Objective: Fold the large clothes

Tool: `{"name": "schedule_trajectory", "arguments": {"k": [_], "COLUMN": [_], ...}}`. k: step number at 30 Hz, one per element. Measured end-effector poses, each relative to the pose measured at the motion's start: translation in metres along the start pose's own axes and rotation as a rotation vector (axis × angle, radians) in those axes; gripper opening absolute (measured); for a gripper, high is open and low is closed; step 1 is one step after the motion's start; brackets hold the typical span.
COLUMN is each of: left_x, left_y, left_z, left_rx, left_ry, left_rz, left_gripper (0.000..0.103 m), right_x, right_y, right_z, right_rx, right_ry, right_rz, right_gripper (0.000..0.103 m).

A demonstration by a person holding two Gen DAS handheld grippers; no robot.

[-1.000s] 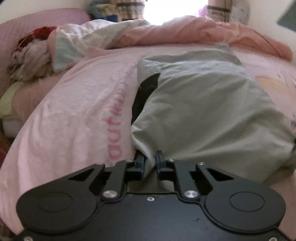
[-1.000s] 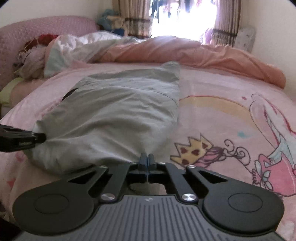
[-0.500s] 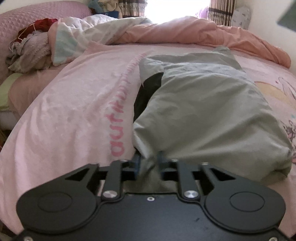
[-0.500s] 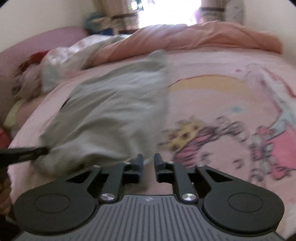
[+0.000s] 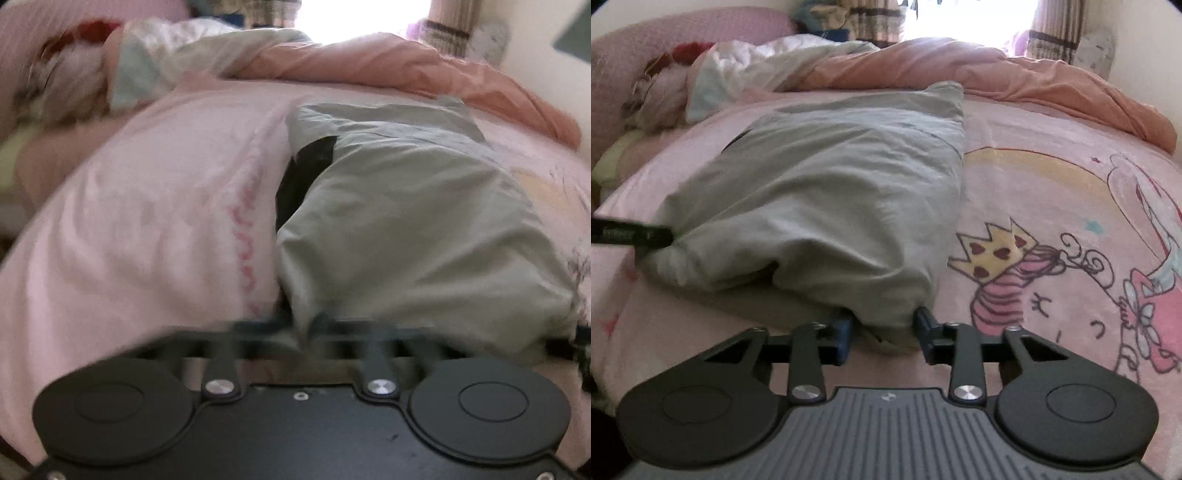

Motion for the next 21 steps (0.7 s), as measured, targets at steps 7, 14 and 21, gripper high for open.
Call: {"name": "schedule_trajectory", "arguments": {"k": [7, 14, 21], "left_x": [-0.004, 0.008, -0.021], "left_y": [-0.014, 0.007, -0.046], "left_z": [0.004, -0.037, -0.016], "left_rx": [-0.047, -0.13, -0.047], "left_ry": [0.035, -0.067, -0.087], "left_rz": [0.017, -0.015, 0.182], "left_gripper": [0.007, 0.001, 0.05], "right_x": [0.0, 0.008, -0.02], "right_y": [-0.011, -0.004, -0.075], "right_z": [0.027, 0.041, 0.062], "right_rx": [0.019, -0.032, -0.137], "right_ry": [0.09, 0.106, 0.302], "right_rz": [0.005, -0.014, 0.14], "right_gripper": [0.02, 0.026, 0.031]}}
Point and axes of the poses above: each gripper's, at about its wrist camera, not at the fingertips, and y roughly the way its jaws point, z to its right, x to its underside, the point moved 3 cm from there along y, roughly the way its jaws point, and after that the axes turned 1 degree about -y, right-handed, at the moved point
